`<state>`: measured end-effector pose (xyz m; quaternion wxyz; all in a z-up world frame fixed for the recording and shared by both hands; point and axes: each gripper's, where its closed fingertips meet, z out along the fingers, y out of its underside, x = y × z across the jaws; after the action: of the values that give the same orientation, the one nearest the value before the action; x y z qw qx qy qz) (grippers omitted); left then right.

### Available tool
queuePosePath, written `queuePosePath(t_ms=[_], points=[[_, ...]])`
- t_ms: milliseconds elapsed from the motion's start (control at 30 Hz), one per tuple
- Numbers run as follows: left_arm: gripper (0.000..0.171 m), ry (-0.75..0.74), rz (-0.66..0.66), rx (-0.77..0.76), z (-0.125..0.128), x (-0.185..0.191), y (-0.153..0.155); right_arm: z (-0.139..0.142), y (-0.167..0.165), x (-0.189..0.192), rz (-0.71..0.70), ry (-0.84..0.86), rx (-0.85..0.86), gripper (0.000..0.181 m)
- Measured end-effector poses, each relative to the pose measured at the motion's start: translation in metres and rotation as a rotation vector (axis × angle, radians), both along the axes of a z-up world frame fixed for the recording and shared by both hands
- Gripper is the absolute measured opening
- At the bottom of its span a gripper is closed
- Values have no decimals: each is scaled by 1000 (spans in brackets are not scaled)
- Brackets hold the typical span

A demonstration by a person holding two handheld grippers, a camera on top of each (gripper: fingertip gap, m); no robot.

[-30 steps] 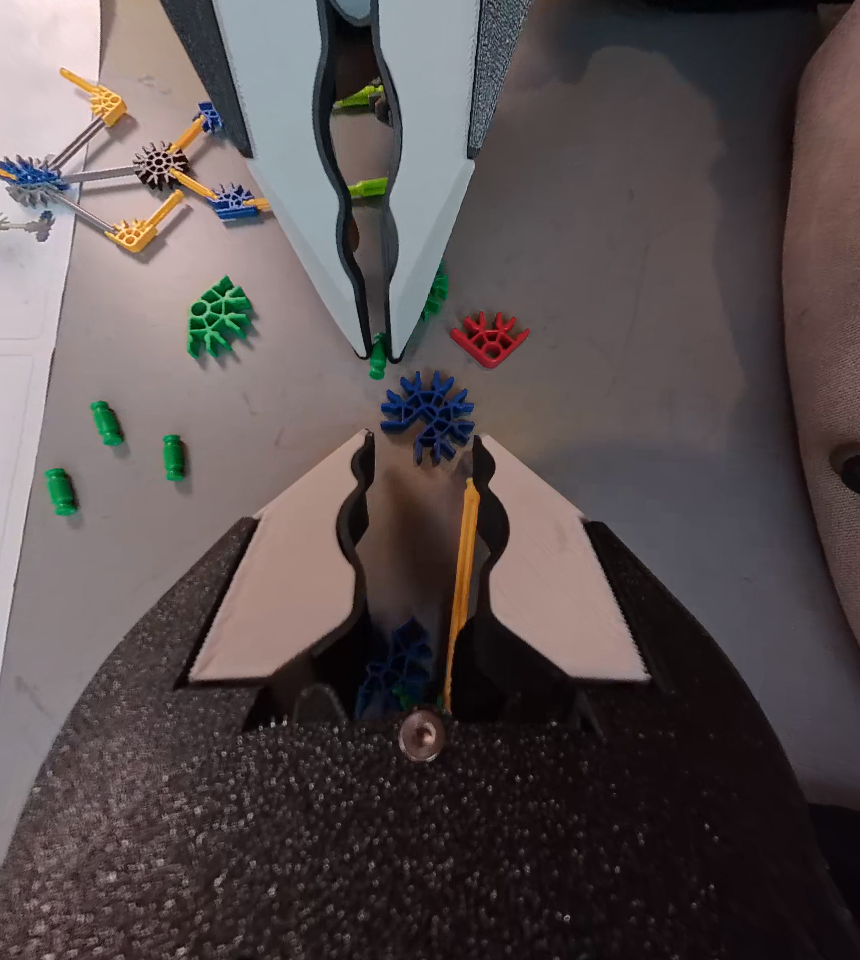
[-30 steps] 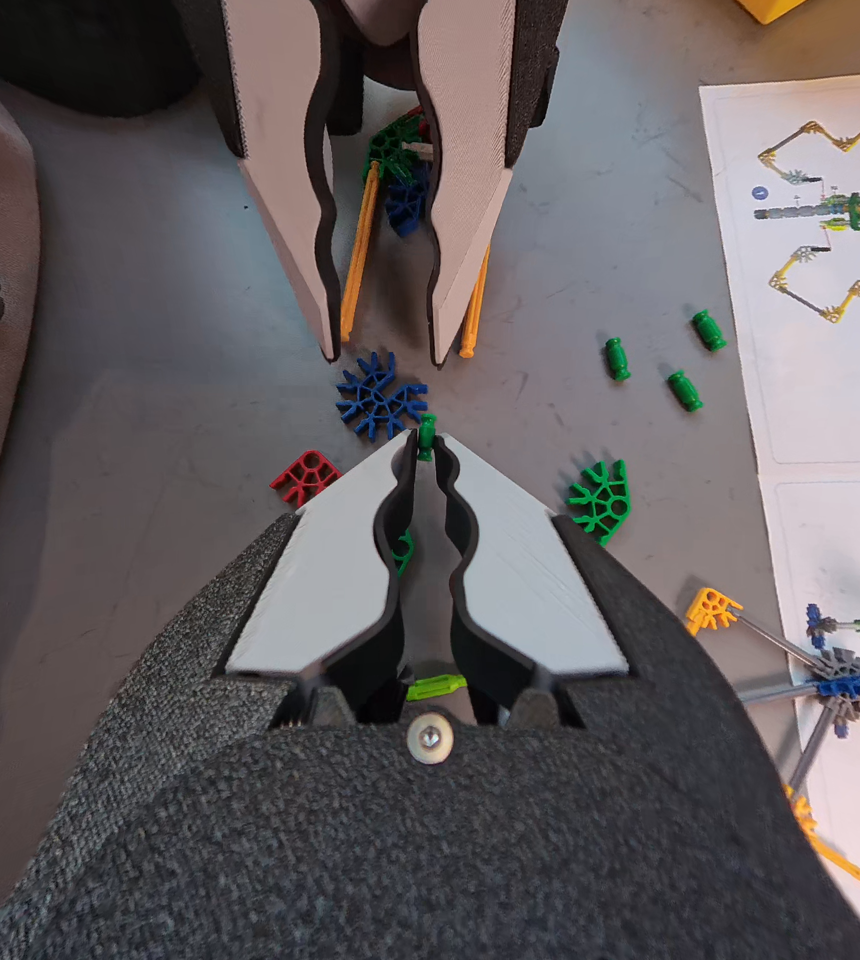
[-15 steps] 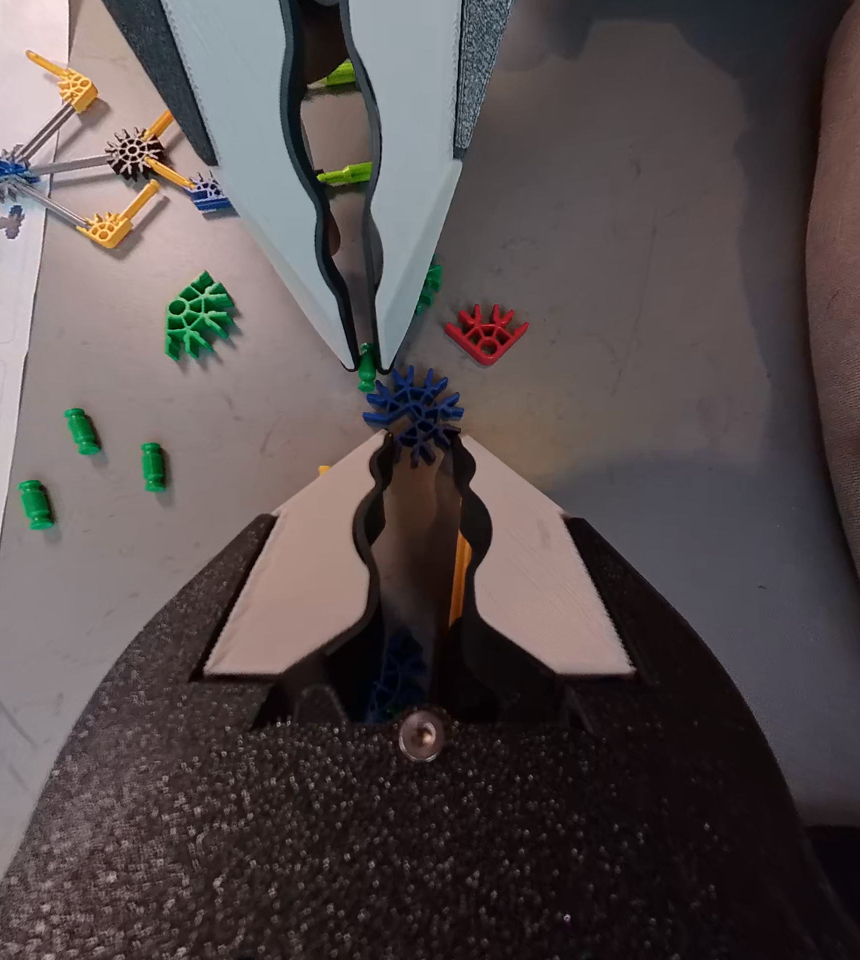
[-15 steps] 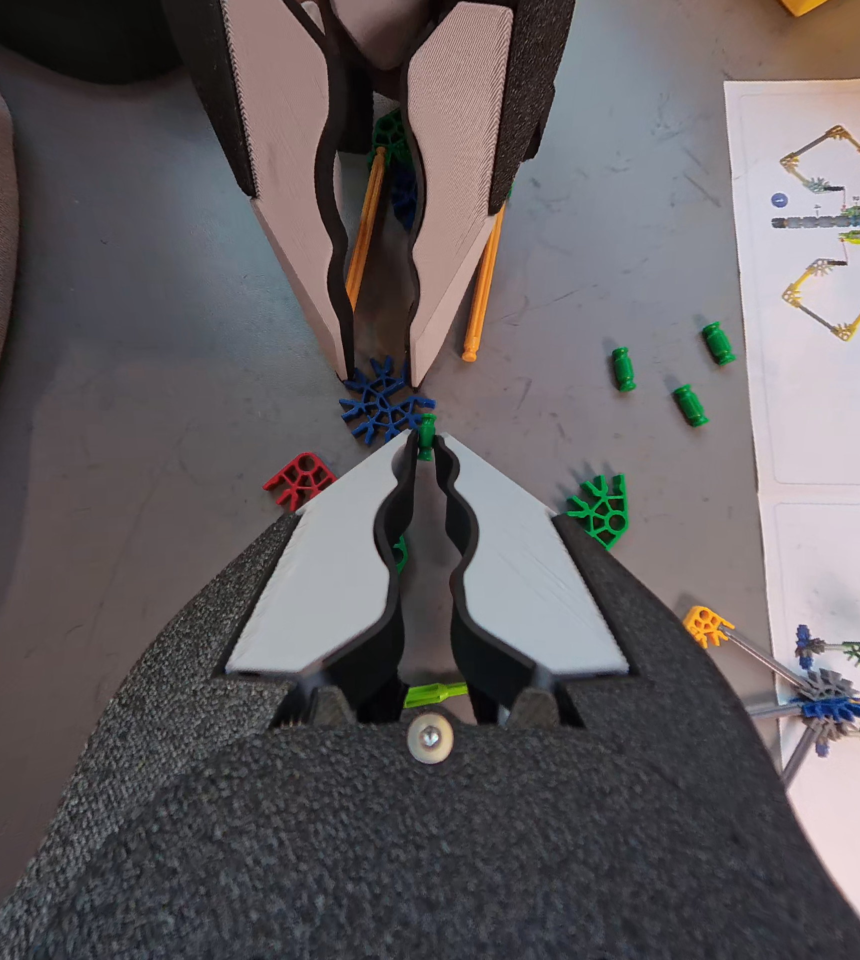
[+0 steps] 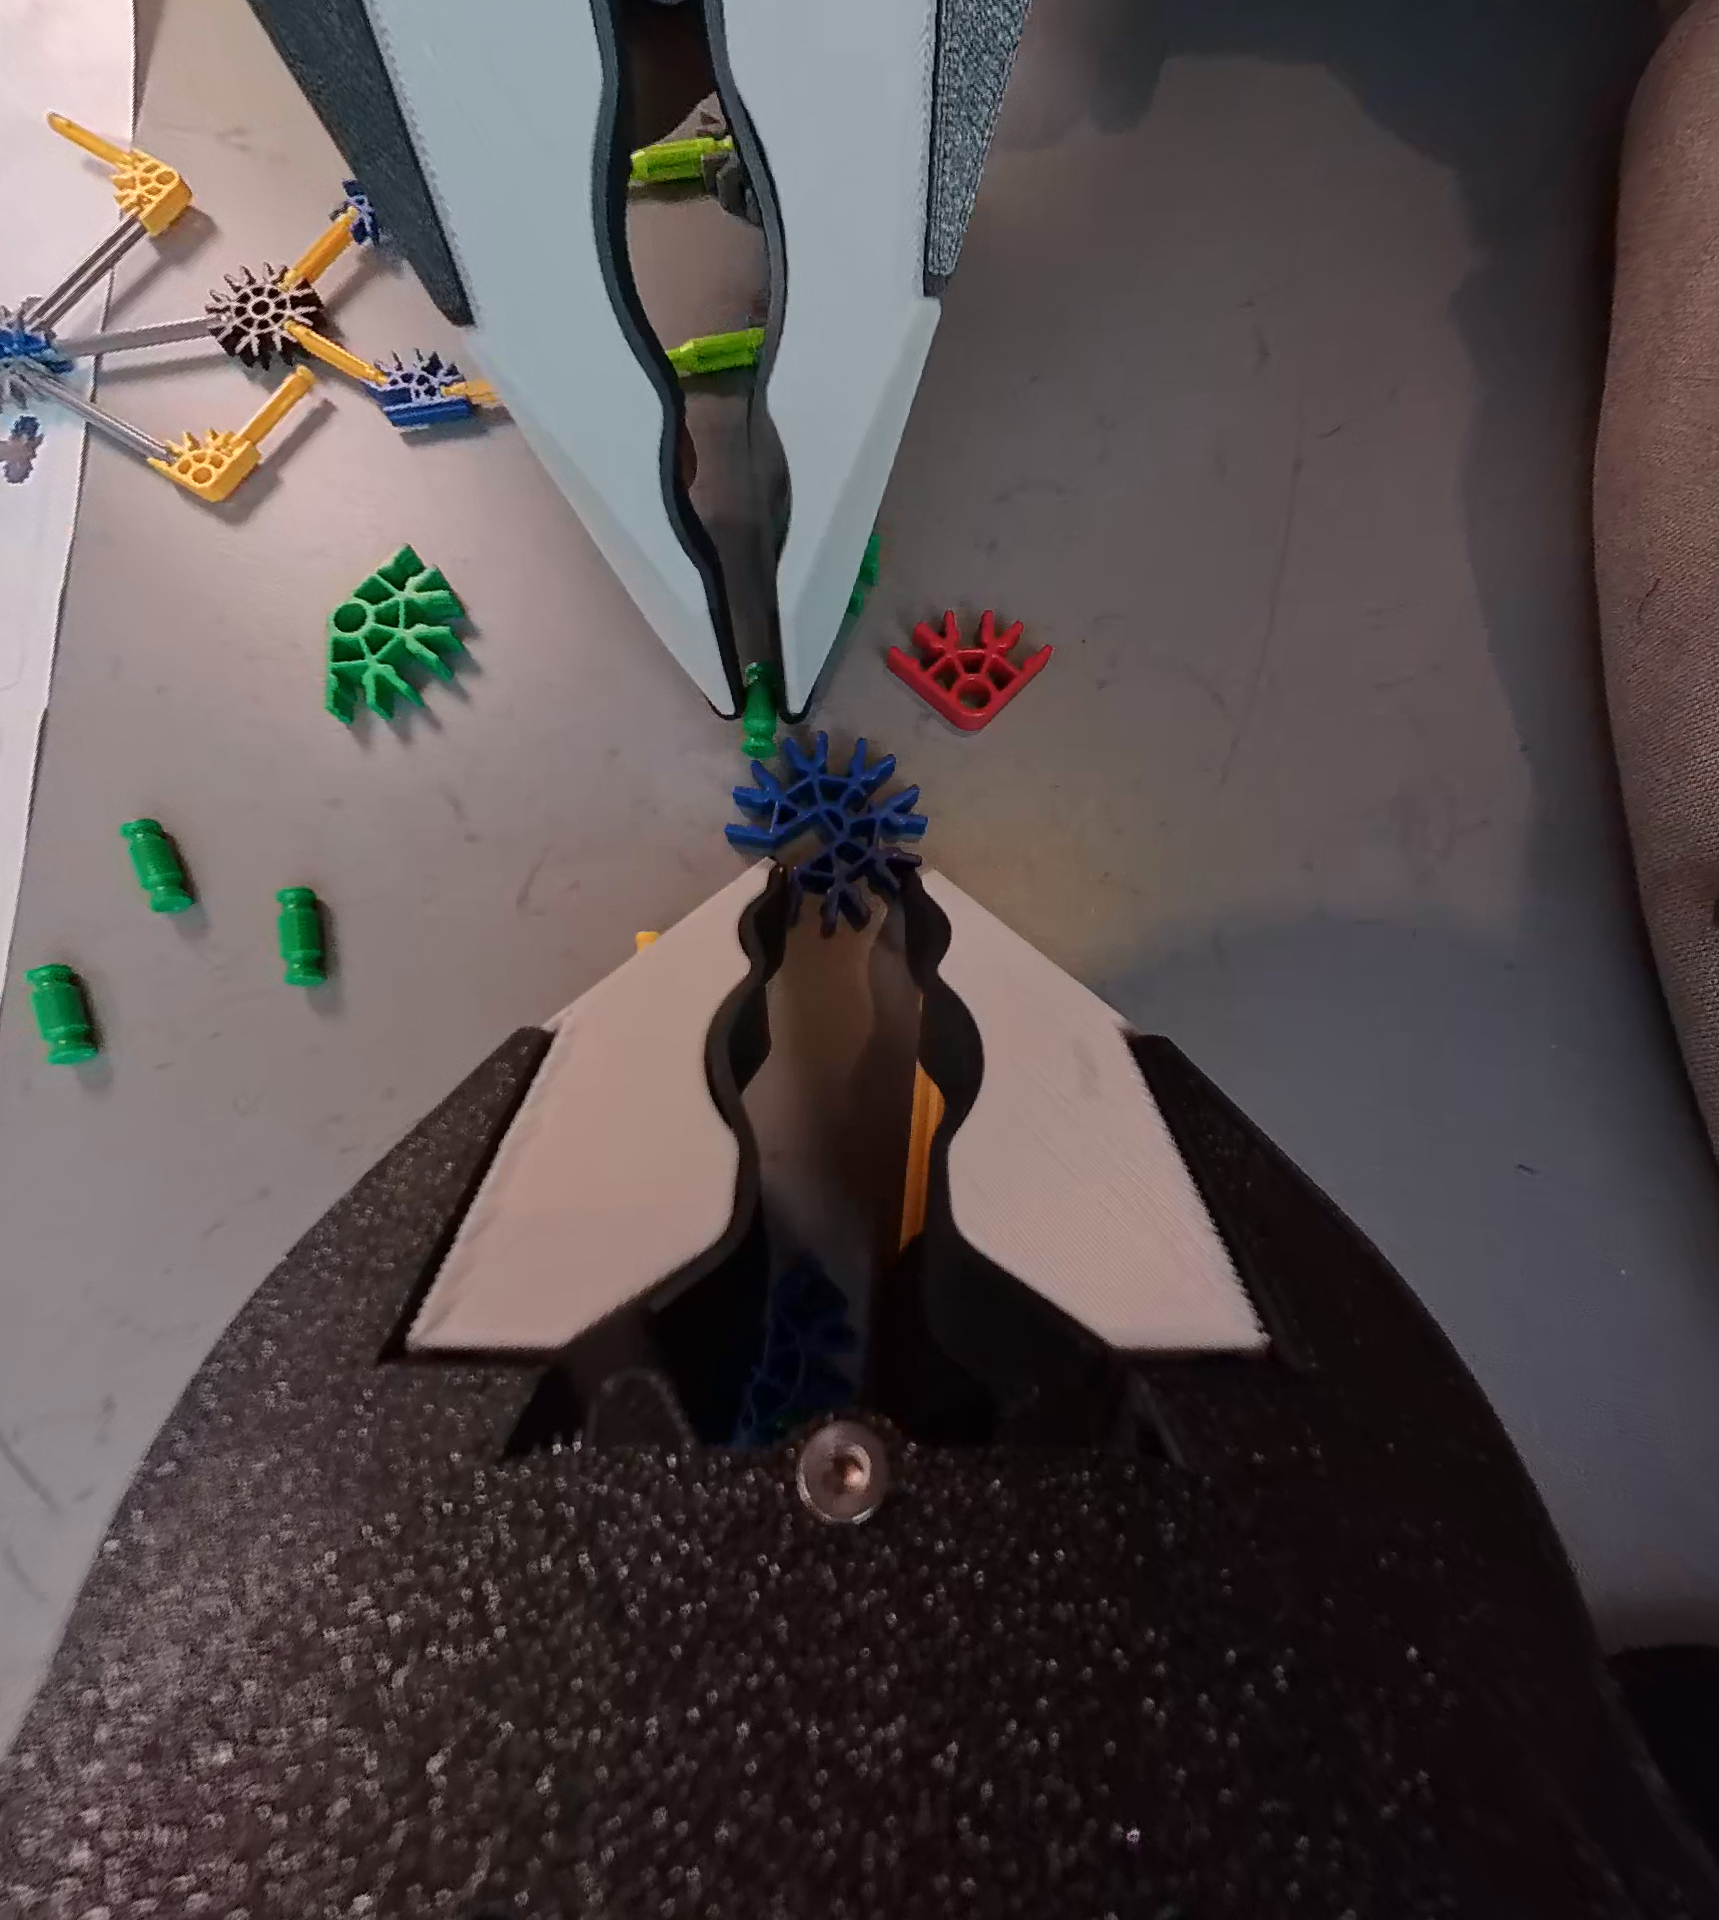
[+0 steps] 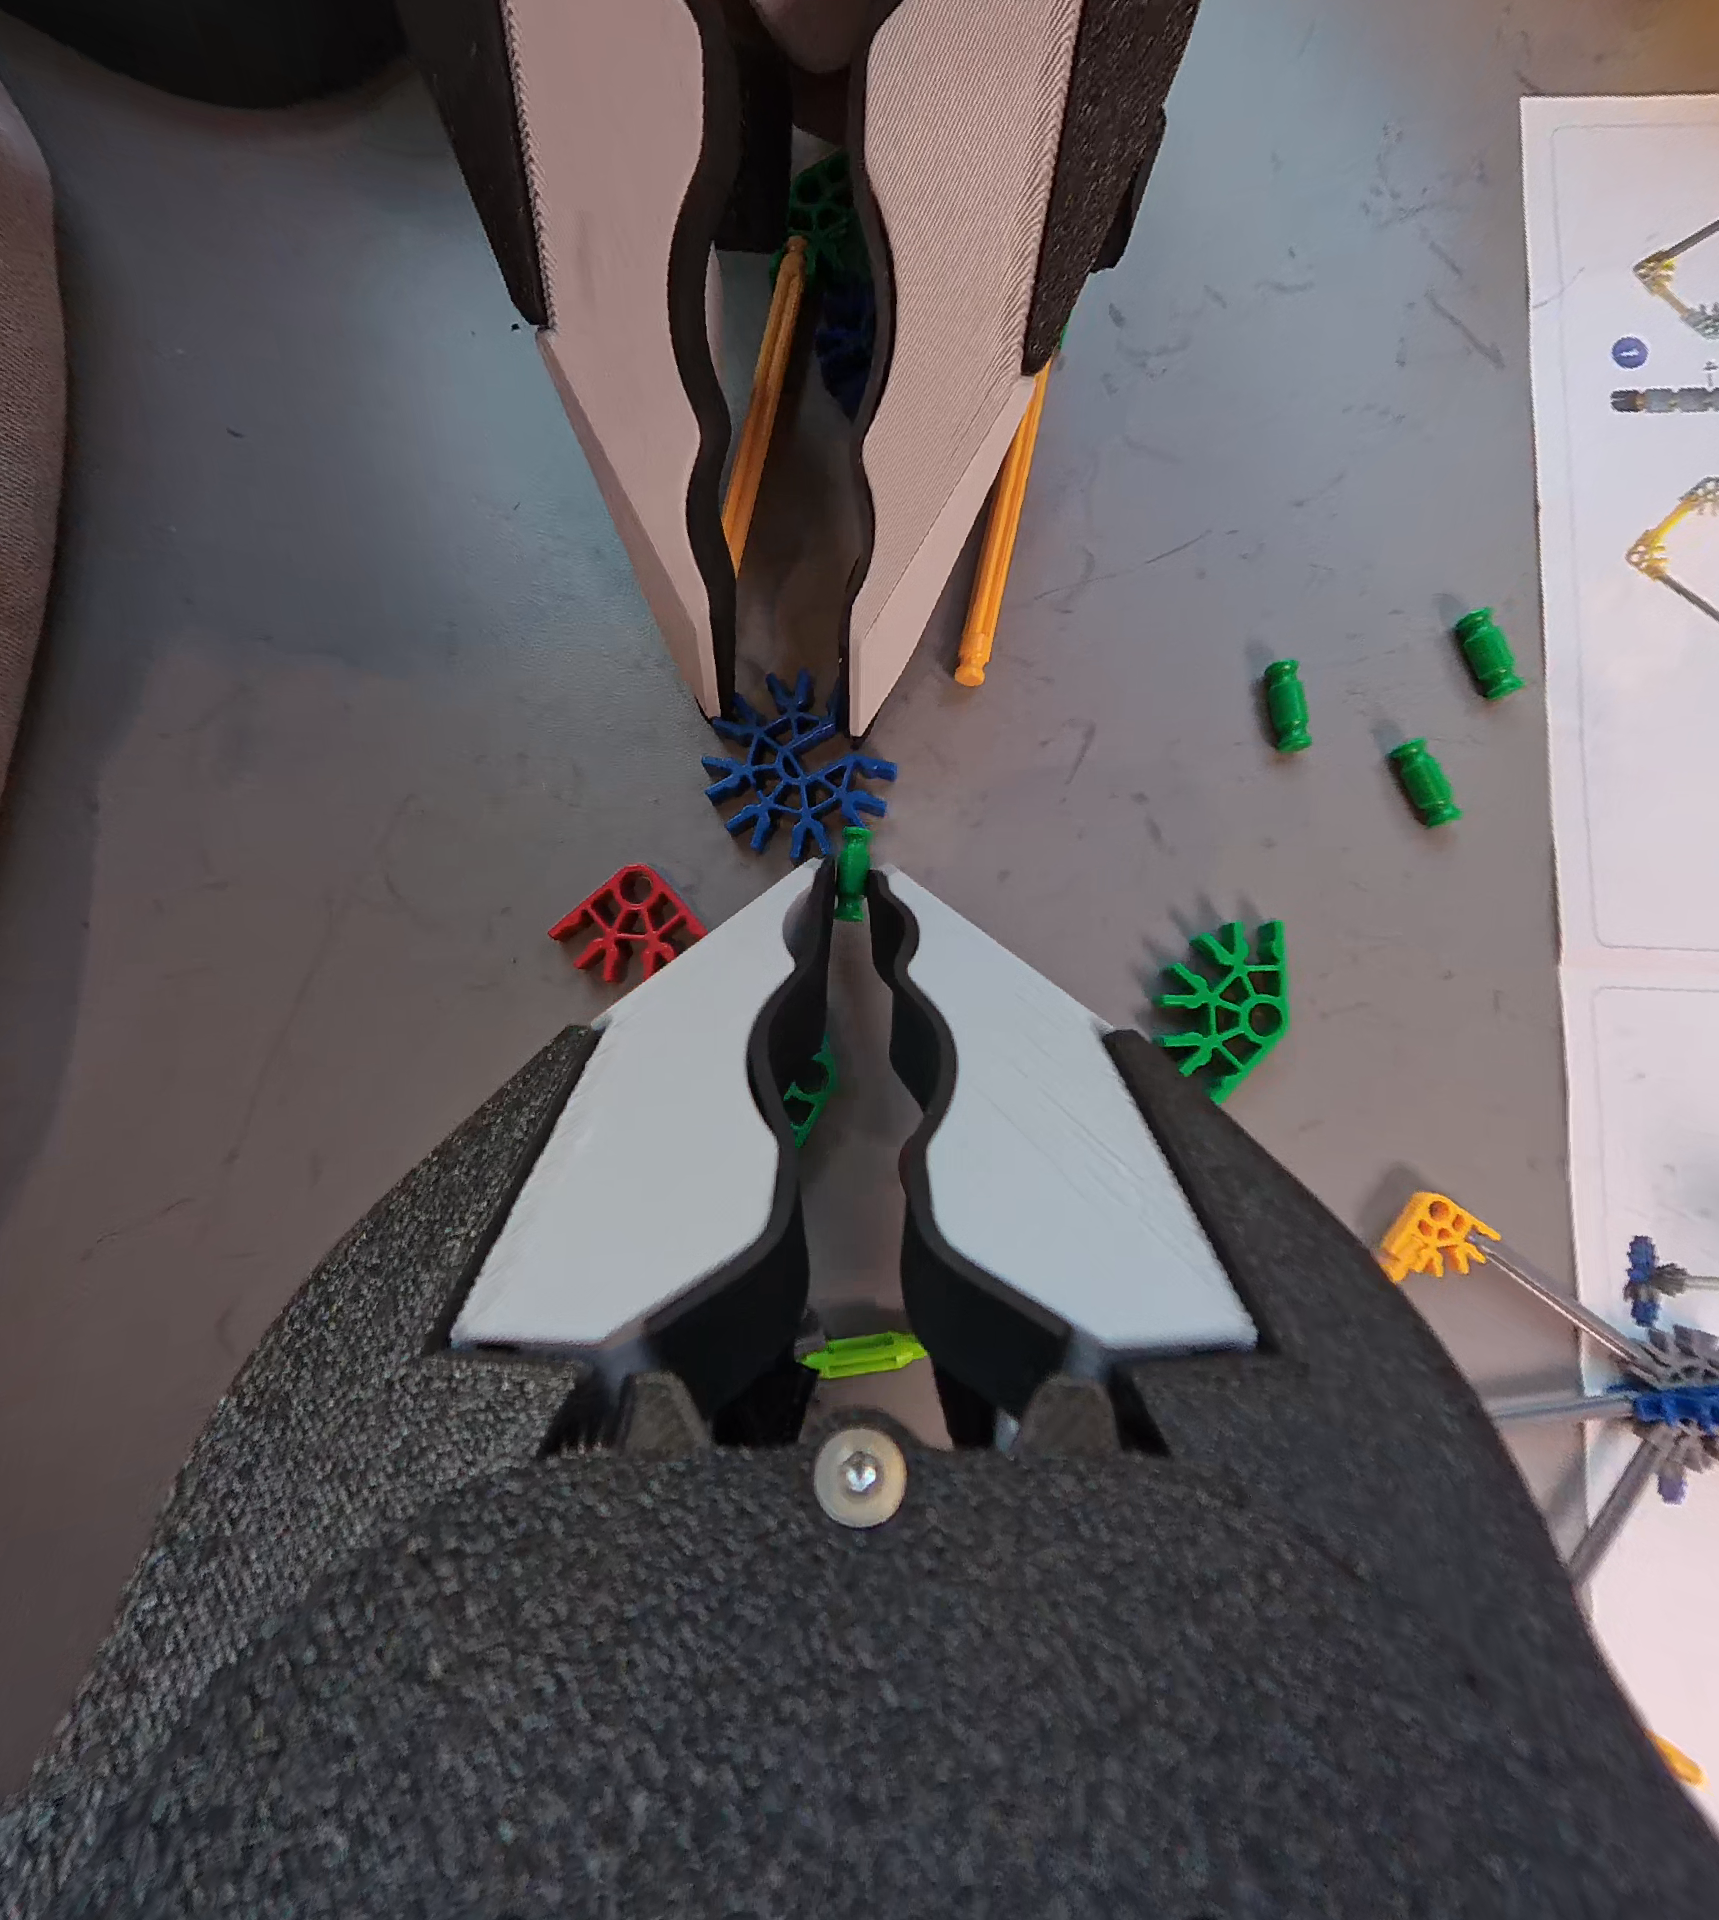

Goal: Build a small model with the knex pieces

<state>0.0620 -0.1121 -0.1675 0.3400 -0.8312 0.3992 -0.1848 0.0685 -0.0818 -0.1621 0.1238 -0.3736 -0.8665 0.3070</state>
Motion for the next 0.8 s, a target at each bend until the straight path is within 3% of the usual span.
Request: queuePosePath(t_ms=[600, 700, 800], points=[[22, 47, 94, -66, 0, 1, 2, -3, -10, 7, -39, -75, 11, 5], [22, 51, 104, -71, 0, 1, 2, -2, -8, 6, -49, -66, 25, 15], [22, 54, 110, -74, 0, 1, 2, 2, -6, 6, -50, -49, 21, 14]])
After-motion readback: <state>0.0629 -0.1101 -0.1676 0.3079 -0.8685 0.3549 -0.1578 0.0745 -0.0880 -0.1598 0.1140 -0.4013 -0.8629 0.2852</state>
